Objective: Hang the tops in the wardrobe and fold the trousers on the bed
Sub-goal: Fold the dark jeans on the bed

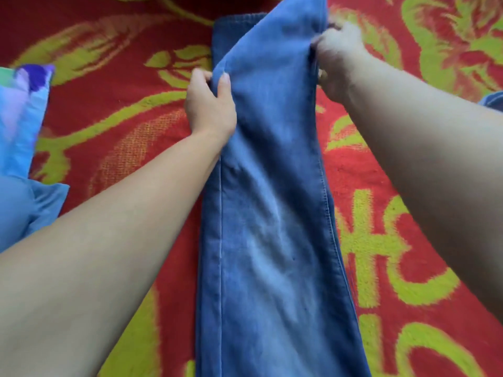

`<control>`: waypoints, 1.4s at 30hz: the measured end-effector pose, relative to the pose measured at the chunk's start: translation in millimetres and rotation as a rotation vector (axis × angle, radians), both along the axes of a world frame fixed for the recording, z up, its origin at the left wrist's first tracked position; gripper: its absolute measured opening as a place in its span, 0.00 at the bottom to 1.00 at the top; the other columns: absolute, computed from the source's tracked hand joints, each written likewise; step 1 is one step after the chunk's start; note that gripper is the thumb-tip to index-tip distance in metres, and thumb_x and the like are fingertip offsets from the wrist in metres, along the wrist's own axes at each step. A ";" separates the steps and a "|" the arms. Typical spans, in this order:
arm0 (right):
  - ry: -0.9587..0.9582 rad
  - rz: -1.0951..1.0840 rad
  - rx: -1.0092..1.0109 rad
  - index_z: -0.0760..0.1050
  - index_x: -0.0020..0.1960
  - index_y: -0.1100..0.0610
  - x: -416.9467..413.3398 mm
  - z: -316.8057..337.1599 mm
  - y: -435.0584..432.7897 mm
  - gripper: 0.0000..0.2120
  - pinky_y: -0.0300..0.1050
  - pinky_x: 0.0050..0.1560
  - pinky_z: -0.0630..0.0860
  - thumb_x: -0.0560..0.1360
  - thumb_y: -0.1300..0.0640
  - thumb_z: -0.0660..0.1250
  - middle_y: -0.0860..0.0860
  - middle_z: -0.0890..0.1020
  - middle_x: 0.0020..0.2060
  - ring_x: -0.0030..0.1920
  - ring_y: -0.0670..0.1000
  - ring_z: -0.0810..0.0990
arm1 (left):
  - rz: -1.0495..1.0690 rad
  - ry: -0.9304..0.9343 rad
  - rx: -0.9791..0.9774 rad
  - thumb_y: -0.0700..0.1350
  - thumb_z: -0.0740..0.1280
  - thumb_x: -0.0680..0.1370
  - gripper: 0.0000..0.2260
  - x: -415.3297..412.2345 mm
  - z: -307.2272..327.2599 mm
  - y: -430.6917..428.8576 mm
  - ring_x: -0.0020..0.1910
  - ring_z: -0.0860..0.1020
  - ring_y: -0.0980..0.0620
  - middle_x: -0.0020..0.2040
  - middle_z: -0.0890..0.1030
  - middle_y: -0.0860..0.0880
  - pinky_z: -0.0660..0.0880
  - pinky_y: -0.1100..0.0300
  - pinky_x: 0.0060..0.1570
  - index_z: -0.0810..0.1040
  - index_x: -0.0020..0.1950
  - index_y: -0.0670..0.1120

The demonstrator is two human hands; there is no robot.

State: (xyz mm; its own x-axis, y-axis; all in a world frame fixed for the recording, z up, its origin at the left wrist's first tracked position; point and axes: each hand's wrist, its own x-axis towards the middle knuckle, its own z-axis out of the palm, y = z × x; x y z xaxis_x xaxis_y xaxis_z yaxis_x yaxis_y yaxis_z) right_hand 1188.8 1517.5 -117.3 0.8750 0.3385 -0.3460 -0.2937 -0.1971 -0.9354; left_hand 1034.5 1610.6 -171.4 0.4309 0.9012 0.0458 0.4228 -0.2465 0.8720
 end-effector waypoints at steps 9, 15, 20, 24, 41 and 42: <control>0.174 0.093 -0.035 0.76 0.64 0.58 8.9 -51.7 -3.9 0.20 0.49 0.53 0.83 0.74 0.56 0.73 0.53 0.85 0.53 0.49 0.52 0.86 | -0.319 0.787 0.015 0.74 0.46 0.76 0.39 -37.4 -67.9 39.9 0.78 0.34 0.50 0.81 0.36 0.47 0.32 0.39 0.72 0.43 0.81 0.55; 0.321 0.348 0.087 0.83 0.52 0.57 29.6 -43.0 30.0 0.12 0.47 0.47 0.83 0.75 0.50 0.70 0.55 0.87 0.49 0.49 0.54 0.87 | -0.377 0.840 -0.024 0.76 0.38 0.72 0.40 -34.5 -77.2 46.9 0.76 0.29 0.50 0.79 0.30 0.48 0.28 0.39 0.69 0.35 0.79 0.57; 0.318 0.377 0.070 0.80 0.48 0.60 31.8 -33.1 69.8 0.09 0.44 0.39 0.81 0.75 0.59 0.62 0.57 0.85 0.39 0.36 0.56 0.84 | -0.395 0.857 -0.072 0.76 0.37 0.72 0.41 -32.5 -73.0 50.1 0.76 0.28 0.50 0.78 0.29 0.49 0.28 0.39 0.69 0.35 0.79 0.57; 0.348 0.348 0.236 0.83 0.41 0.62 43.1 -31.1 86.0 0.11 0.52 0.44 0.82 0.72 0.60 0.62 0.60 0.84 0.40 0.38 0.61 0.84 | -0.363 0.873 -0.075 0.80 0.32 0.61 0.50 -30.6 -72.5 47.7 0.76 0.28 0.51 0.78 0.30 0.49 0.29 0.39 0.70 0.35 0.79 0.57; -0.866 0.831 -1.063 0.42 0.81 0.41 11.2 -107.5 41.4 0.34 0.65 0.78 0.41 0.79 0.29 0.40 0.52 0.39 0.81 0.80 0.62 0.38 | -0.364 0.889 -0.072 0.65 0.44 0.81 0.31 -28.2 -77.5 49.8 0.76 0.27 0.50 0.77 0.27 0.49 0.28 0.40 0.69 0.33 0.79 0.57; -0.869 0.814 -1.069 0.41 0.81 0.41 12.4 -111.9 42.6 0.35 0.65 0.77 0.40 0.78 0.29 0.40 0.51 0.39 0.81 0.80 0.63 0.37 | -0.360 0.889 -0.062 0.65 0.44 0.81 0.31 -28.0 -78.5 49.9 0.76 0.27 0.50 0.77 0.27 0.49 0.28 0.39 0.69 0.33 0.79 0.57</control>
